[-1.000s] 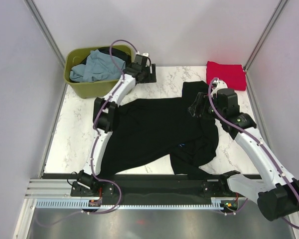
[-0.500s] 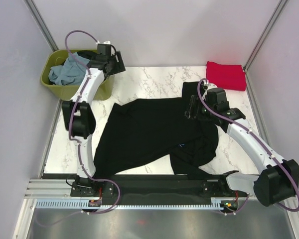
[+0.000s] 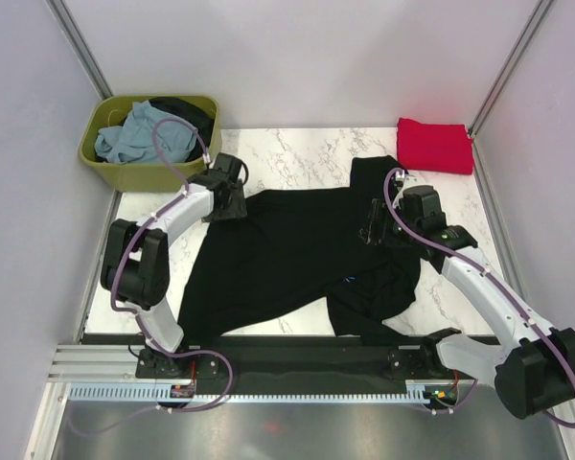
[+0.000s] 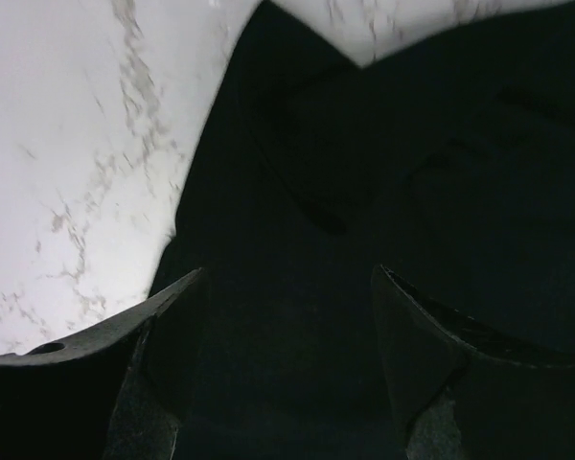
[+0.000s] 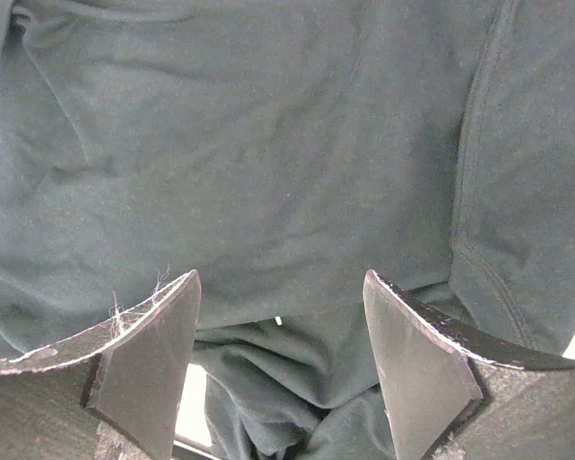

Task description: Fold and stack the t-shirts

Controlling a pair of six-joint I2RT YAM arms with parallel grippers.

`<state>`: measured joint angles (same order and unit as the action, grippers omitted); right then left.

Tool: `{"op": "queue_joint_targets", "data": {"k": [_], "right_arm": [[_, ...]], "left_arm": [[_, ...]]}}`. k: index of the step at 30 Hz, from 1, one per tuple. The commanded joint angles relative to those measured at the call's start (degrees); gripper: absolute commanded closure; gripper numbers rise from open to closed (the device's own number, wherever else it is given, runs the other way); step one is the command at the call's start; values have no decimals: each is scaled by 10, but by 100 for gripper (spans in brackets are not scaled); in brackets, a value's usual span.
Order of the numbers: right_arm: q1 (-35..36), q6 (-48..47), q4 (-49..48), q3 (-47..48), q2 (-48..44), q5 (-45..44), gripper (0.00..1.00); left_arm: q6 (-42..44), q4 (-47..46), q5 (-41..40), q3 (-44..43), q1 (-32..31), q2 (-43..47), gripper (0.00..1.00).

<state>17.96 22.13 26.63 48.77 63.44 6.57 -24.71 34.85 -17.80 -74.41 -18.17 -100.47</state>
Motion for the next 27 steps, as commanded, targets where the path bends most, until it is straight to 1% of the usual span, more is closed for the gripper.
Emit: {"op": "queue_joint_targets", "data": {"k": [1,5,10,13,17,20,21,23,24,27], "right_arm": [[3,-9,-11,-8,-19,12,23],[2,-7,-12,-11,-21,12,23],[2,-8,-11,-13,-22,13,23],[3,-7,-11,-16,-22,13,23],[3,-5,-12,-19,-17,6,23],[4,-7,-12,-18,-9,7,24],[4,-6,-12,-18,-9,6,24],[6,-7,-12,-18,-8,3,24],[5,-7,-12,-18,-8,1,24],[6,-7,-15,-20,-1,-3,24]], "left_arm": [[-41,-26,-37,22,-18,18,25],[-52,-47,-36,24,-18,-2,25],[-39,-65,-45,-4,-17,-34,25],[-30,-65,-42,-24,-15,-63,30],[-42,-72,-53,-30,-14,-83,37],[-38,-77,-52,-39,-11,-94,53],[-35,-77,-52,-48,-9,-97,70],[-31,-77,-54,-54,-5,-98,91],[-29,-78,-56,-60,-5,-97,98],[-18,-75,-61,-81,4,-84,98]]}}
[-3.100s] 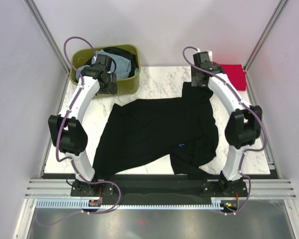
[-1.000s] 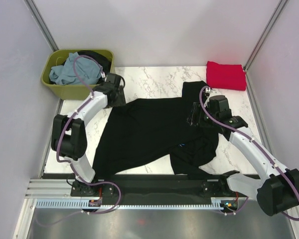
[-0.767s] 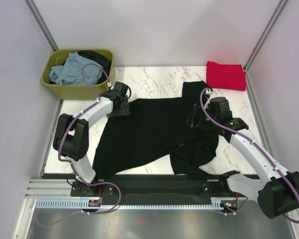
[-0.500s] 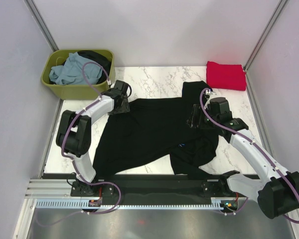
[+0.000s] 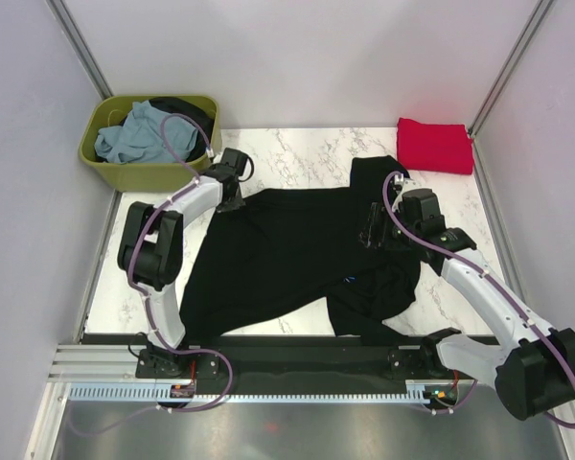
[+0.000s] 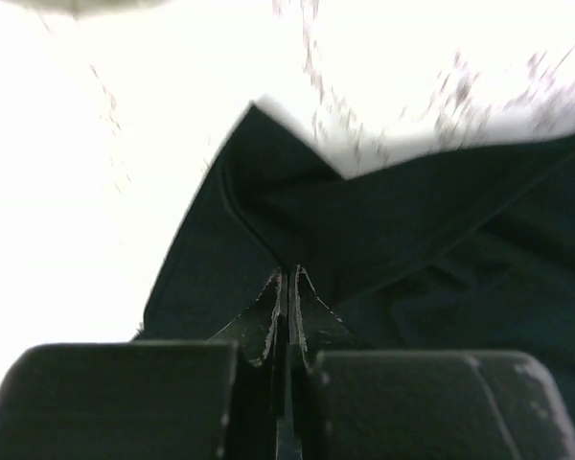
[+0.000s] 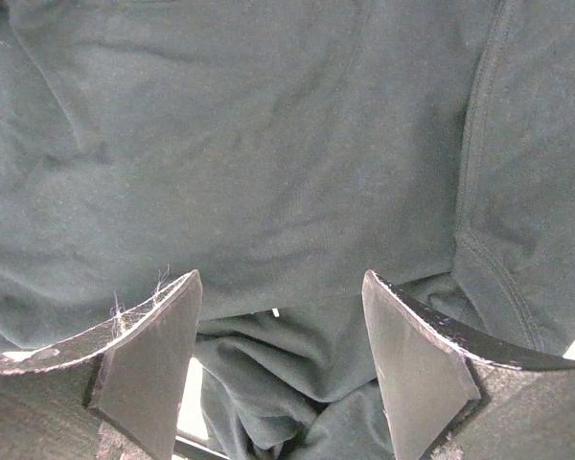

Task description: Fold and stack the t-shirts

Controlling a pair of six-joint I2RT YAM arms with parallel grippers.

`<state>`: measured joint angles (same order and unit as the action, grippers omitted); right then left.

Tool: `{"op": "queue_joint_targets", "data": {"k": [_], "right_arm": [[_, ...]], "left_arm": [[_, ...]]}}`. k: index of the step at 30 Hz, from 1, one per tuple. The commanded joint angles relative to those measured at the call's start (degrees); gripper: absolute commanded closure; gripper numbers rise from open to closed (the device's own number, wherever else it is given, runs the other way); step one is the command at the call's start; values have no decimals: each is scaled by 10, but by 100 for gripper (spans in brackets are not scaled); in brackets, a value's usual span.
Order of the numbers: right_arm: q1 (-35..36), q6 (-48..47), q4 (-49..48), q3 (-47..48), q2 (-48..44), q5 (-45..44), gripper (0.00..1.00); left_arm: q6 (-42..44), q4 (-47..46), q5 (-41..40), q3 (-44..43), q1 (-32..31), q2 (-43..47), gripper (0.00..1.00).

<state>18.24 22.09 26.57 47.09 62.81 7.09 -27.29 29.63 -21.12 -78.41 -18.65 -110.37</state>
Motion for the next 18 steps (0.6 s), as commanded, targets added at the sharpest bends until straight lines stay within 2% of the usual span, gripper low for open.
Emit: {"op": "queue_joint_targets", "data": {"k": [1,7,10,11,12,13,14,15,16,18], "right_arm": [[3,-6,-15,-3,11,-9,24],[4,-6,-17,6,28,-26,24],[4,-6,-17,12,39,-36,24],[4,-5,-18,13,43,-38,24],[5,-3,-20,14,51,-45,24],[4,-3,-20,17,57,-50,24],[4,0,-21,19,61,-53,24],[4,0,-22,21,71,-59,24],[4,0,-21,28,75,-67,24],[4,2,-20,39,87,-88,24]], "left_arm": [[10,-22,-29,-49,14,18,98],[14,7,-31,-166,67,-12,98],[28,46,-11,-283,90,-104,96],[33,66,8,-373,95,-140,94],[38,87,19,-425,99,-172,87],[43,145,25,-477,101,-236,77],[47,168,46,-570,101,-259,57],[51,189,59,-600,100,-276,33],[49,195,68,-607,99,-275,28],[41,185,69,-566,95,-247,22]]}}
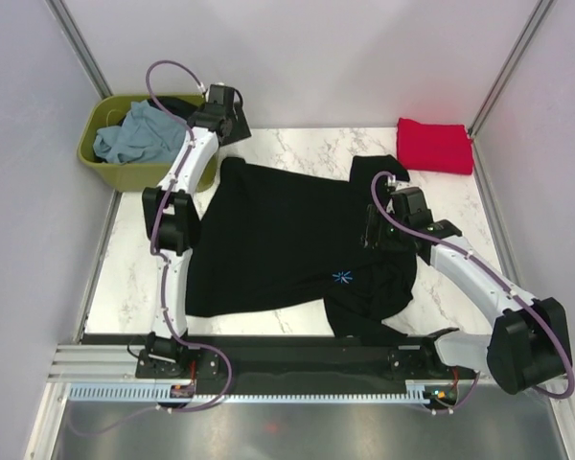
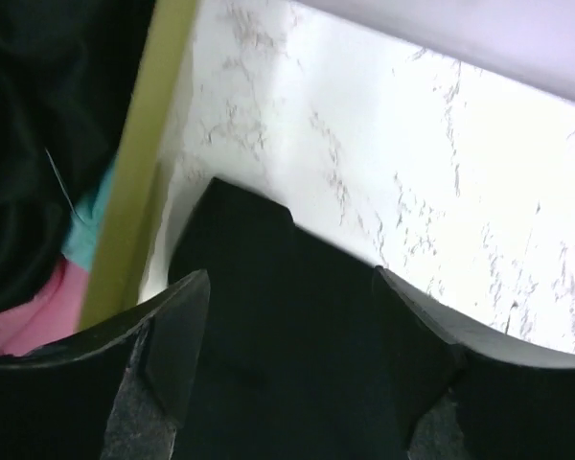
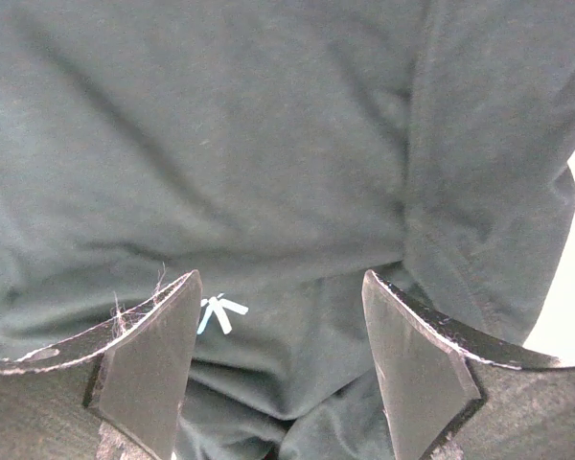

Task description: Fold and stack the t-shirts

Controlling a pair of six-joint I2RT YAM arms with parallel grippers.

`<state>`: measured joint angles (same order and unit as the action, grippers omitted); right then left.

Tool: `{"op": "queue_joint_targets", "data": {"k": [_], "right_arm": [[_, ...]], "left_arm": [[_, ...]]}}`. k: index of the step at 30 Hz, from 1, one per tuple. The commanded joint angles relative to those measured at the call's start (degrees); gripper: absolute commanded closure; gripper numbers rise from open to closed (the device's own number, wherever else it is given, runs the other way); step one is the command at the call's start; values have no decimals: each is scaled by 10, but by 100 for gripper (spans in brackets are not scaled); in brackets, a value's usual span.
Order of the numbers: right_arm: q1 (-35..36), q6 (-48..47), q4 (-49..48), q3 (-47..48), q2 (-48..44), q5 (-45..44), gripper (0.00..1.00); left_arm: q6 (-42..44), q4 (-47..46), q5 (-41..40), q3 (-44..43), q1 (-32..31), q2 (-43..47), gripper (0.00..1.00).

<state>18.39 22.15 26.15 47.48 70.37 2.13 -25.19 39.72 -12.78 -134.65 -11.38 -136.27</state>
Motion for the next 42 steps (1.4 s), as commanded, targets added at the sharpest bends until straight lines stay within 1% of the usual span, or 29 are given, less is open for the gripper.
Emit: {"op": "queue_joint_targets", "data": {"k": [1,2,4,5,6,7,8,9,10,11,12,13,15,16,17,18,19,20,22,23,24,25,26,27,31,35,37,38,42], "right_arm": [[2,4,-16,49,16,-56,24],[2,7,-16,57,20,-66,23],[2,17,-16,87,42,-84,23],[1,18,-14,100,65,-90,22],[0,19,-14,129,78,-99,22],[0,20,-8,146,94,-105,22],[-1,19,-4,164,130,-111,22],[-3,18,-1,200,149,-117,22],[-3,19,13,218,168,-132,22],[-5,19,19,236,208,-136,22],[-8,18,24,272,229,-139,22],[-10,19,34,289,248,-144,23],[-11,18,39,342,306,-143,23],[-12,14,44,362,326,-143,23],[-13,12,49,382,369,-138,23],[-18,10,53,423,391,-139,23],[-20,11,58,444,412,-136,23],[-26,11,61,465,457,-129,23],[-40,14,78,536,505,-94,24],[-40,9,88,564,552,-97,25],[-41,5,99,620,574,-102,25],[-41,1,120,646,596,-111,25],[-41,-4,128,669,635,-115,25],[-42,-6,134,704,651,-119,25],[-42,-8,143,764,717,-108,24],[-42,-4,138,829,790,-30,24],[-34,-12,126,871,821,-16,21],[-32,-14,119,894,830,16,20],[-26,4,69,925,862,66,15]], "left_arm": [[14,78,-14,17,21,42,22],[9,71,-22,49,20,61,22],[-2,67,-23,82,20,93,21],[-5,66,-23,110,20,130,21],[-8,65,-23,127,18,148,22],[-10,64,-22,167,16,171,22],[-11,60,-22,191,13,212,23],[-14,55,-25,219,5,238,23],[-18,50,-32,283,0,260,23],[-18,38,-33,322,-5,308,23],[-24,11,-32,361,-12,329,23],[-28,-8,-25,438,-15,347,23],[-37,-59,-14,513,-20,394,23],[-39,-78,4,579,-21,406,24],[-41,-96,10,610,-22,415,24],[-54,-124,14,637,-22,426,25],[-57,-138,31,685,-22,428,25],[-61,-148,35,706,-24,432,26],[-72,-176,35,761,-36,440,27],[-72,-182,31,778,-44,442,27],[-76,-187,28,792,-48,443,27],[-77,-196,24,819,-51,448,27],[-78,-201,23,832,-52,450,27],[-81,-207,25,845,-53,452,27],[-95,-233,51,918,-57,471,28],[-111,-248,70,968,-66,526,29],[-116,-245,78,979,-67,549,29],[-120,-241,80,981,-69,559,29],[-129,-232,87,1007,-69,598,29]]}}
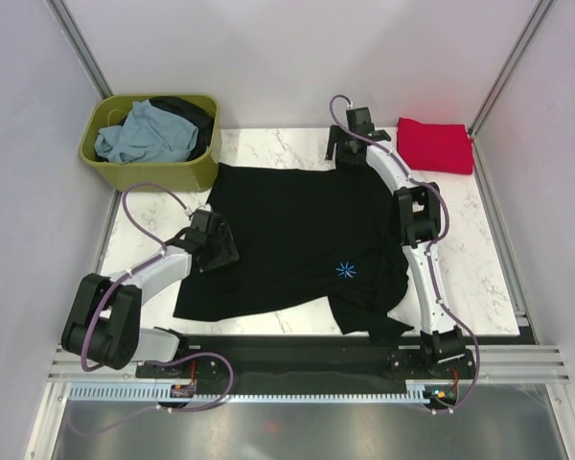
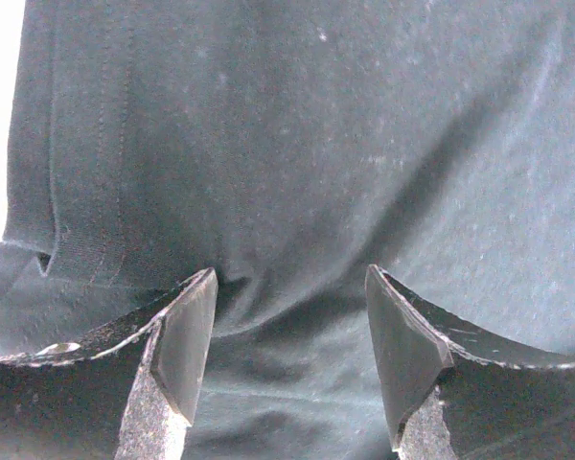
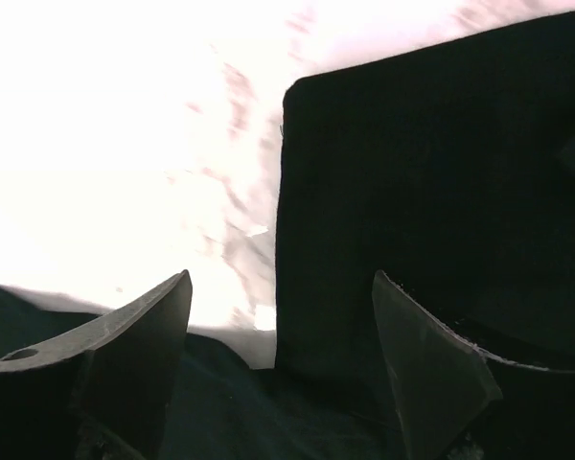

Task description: Fold and stack the t-shirts

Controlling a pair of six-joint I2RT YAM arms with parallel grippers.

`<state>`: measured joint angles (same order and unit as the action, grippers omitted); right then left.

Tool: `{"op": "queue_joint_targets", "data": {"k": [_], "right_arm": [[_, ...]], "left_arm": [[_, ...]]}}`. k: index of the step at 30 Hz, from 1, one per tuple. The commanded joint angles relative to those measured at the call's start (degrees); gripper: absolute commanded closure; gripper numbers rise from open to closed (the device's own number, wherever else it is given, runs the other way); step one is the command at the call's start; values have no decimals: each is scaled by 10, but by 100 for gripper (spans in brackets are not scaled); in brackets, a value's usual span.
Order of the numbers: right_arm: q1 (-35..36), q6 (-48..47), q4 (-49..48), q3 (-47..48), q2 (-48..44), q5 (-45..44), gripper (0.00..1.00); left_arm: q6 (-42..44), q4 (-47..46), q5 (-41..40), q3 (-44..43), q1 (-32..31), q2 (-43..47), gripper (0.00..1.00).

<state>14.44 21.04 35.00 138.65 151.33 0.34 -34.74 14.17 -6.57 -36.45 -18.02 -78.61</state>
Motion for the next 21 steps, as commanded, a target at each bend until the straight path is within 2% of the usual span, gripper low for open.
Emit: {"op": "queue_joint_targets", "data": {"k": [1,5,6,9,12,17,21], "right_arm": [[15,22,-31,13,56,95,15],[21,11,-43,10,54,81,14],[17,9,-37,6,48,43,14],[5,-25,-41,-14,7,13,13],[-12,-57,-21,-13,-36,-53,10],[-24,-76,-22,-47,-140,-15,10],[-23,-77,-27,-92,-221,-5,10]], "left_arm": [[-32,25,20,30,-3,25,29],[-27,17,14,41,-3,49,29],[-24,16,14,42,-3,50,29],[-22,14,16,42,-3,50,29],[-21,11,15,43,-5,51,29],[-24,12,-12,36,-25,48,30],[-19,38,-36,-2,-27,53,29]]}}
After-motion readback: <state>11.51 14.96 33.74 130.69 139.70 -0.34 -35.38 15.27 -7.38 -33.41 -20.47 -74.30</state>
